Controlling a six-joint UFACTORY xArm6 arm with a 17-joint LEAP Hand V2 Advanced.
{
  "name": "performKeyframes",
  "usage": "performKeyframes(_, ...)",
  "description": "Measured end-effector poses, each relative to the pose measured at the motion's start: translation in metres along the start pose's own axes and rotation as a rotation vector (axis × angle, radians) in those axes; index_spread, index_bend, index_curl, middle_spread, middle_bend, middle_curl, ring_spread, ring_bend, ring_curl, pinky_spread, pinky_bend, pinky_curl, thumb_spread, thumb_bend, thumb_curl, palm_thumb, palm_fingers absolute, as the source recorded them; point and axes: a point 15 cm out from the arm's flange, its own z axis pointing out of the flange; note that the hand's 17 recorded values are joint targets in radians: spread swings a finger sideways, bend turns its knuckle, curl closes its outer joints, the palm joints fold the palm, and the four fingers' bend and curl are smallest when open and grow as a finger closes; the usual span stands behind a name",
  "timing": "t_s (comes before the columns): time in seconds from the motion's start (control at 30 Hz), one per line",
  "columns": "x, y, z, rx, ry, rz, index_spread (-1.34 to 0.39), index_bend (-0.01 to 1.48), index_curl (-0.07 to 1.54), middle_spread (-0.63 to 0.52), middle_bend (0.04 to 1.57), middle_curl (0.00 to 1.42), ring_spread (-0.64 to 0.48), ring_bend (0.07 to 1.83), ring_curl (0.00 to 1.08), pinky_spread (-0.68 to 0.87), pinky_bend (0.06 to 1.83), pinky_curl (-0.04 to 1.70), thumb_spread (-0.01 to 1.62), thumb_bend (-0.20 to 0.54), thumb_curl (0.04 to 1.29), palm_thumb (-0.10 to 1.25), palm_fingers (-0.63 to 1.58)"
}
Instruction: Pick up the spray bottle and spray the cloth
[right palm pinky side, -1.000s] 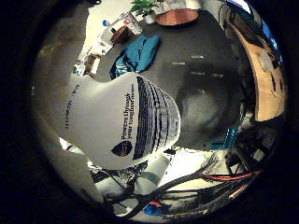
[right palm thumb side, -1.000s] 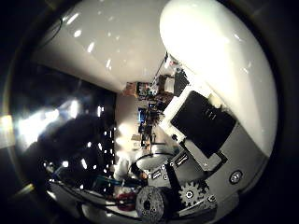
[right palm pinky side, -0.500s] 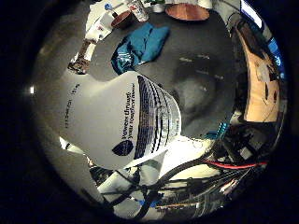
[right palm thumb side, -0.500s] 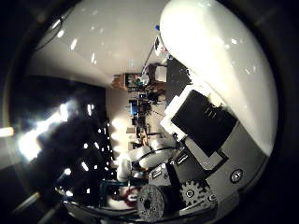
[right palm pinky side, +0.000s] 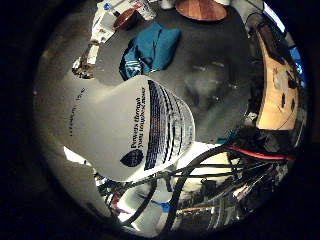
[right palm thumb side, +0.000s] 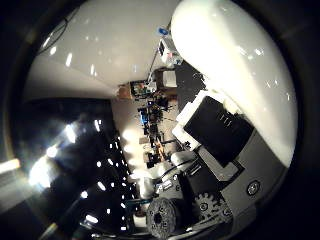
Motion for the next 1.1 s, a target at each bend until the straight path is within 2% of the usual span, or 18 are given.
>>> performKeyframes(0.27, 0.010, -0.014, 0.029, -0.068, -0.025, 0.032, -0.24, 1.17, 0.77, -0.17, 1.33, 0.84, -0.23, 1.35, 0.83, -0.23, 1.07, 1.33, 0.86, -0.017, 0.85, 0.94, 1.11)
performKeyframes(0.5, 0.016, -0.038, 0.053, -0.057, -0.017, 0.036, -0.24, 1.17, 0.77, -0.17, 1.33, 0.84, -0.23, 1.35, 0.83, -0.23, 1.08, 1.33, 0.87, -0.015, 0.85, 0.94, 1.11)
performKeyframes(0.73, 0.046, -0.054, 0.088, -0.115, -0.045, 0.095, -0.24, 1.18, 0.77, -0.17, 1.32, 0.85, -0.23, 1.35, 0.83, -0.23, 1.08, 1.34, 0.89, -0.016, 0.85, 0.94, 1.11)
performKeyframes(1.1, 0.025, -0.053, 0.081, -0.102, -0.082, 0.071, -0.24, 1.17, 0.77, -0.17, 1.32, 0.85, -0.23, 1.36, 0.83, -0.21, 1.09, 1.34, 0.91, -0.015, 0.84, 0.94, 1.11)
